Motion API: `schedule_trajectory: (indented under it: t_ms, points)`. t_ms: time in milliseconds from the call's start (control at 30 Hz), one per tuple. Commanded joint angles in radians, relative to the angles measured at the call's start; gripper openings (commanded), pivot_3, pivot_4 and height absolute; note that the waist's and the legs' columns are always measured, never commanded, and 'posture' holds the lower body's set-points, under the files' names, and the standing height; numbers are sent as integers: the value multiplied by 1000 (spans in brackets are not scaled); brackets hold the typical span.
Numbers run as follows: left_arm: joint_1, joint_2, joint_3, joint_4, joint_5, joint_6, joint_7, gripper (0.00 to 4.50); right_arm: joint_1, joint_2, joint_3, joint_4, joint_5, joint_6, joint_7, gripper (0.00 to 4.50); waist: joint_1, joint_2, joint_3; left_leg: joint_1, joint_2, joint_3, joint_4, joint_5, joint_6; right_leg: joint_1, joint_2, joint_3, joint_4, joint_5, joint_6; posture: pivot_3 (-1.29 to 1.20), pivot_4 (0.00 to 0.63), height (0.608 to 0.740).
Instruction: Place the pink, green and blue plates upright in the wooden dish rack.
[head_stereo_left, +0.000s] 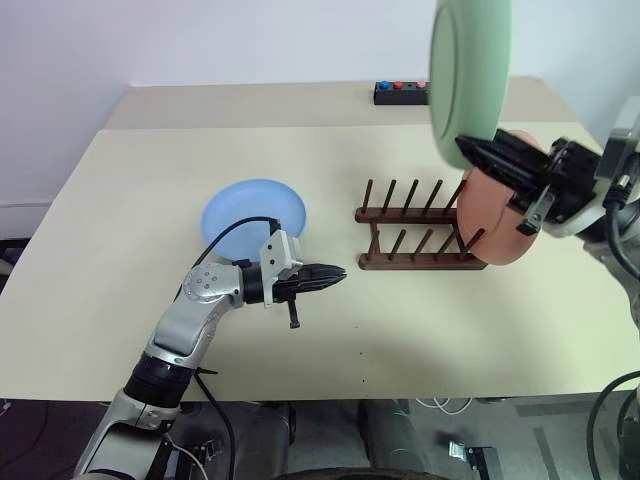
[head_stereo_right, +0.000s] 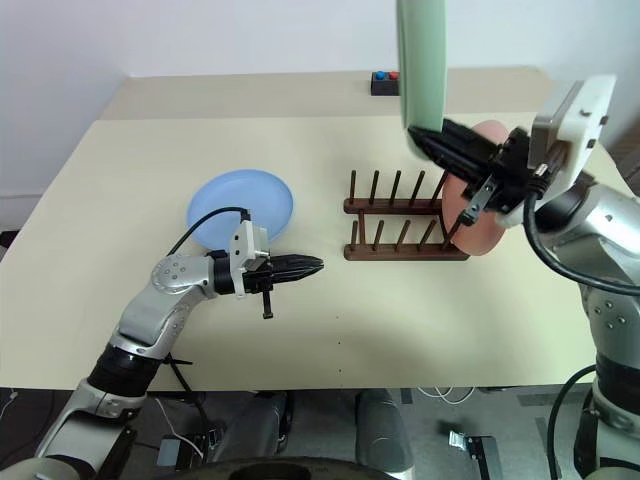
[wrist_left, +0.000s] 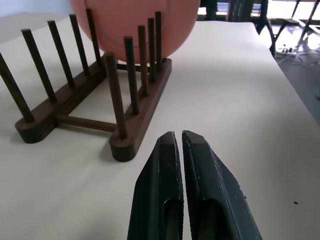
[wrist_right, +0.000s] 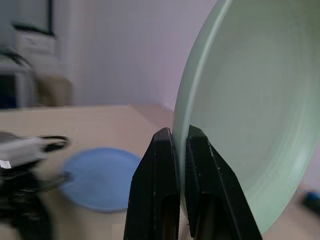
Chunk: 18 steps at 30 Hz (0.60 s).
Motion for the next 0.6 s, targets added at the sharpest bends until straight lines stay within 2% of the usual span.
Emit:
schedule_trajectory:
  t_ms: [33, 600]
  points:
    - [1, 3, 5, -43, -10, -8, -2, 151, 11, 16, -55, -19, 90, 40, -11, 39, 1, 0, 0, 0, 0, 0, 0, 0, 0, 0, 0, 0, 0, 0, 0, 0, 150, 740]
    - [-9, -6, -5, -57, -8, 13, 4, 151, 87, 62, -54, 41, 38, 54, -9, 39, 1, 0, 0, 0, 0, 0, 0, 0, 0, 0, 0, 0, 0, 0, 0, 0, 150, 740]
